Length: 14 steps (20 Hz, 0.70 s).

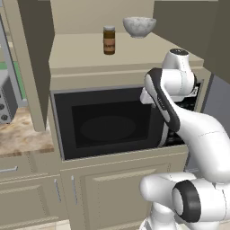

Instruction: Take the cinnamon bottle from the cabinet and place it on the dining table, next to the plate with the cupcake. Then take the chocolate from the dining counter and place it on the cupcake plate.

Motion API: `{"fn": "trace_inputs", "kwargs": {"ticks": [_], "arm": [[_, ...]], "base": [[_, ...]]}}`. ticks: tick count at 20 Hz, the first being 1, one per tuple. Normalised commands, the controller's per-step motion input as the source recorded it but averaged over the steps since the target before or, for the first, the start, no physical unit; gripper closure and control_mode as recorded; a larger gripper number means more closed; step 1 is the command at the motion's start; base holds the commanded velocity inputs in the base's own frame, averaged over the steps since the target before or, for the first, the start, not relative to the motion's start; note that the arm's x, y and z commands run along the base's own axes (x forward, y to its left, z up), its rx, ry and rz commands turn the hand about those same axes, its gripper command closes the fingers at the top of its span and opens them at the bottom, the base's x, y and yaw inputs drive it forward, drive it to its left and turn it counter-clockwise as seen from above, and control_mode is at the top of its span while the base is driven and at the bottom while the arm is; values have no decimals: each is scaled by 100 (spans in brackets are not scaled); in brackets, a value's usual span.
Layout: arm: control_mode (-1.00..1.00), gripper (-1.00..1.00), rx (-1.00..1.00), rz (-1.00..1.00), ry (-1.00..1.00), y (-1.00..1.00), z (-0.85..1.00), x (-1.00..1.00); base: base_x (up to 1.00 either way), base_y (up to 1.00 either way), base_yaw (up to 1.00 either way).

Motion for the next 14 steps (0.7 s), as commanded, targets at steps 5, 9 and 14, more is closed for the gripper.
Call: {"fn": "trace_inputs", "kwargs": {"ticks": [5, 9, 14], "arm": [[-100, -100, -7, 1, -9, 9, 1, -11], [-100, -100, -18, 6, -37, 29, 23, -23], [-100, -100, -11, 6, -36, 30, 45, -12]], "base": [[0, 0, 0], [0, 0, 0], [0, 0, 0]]}}
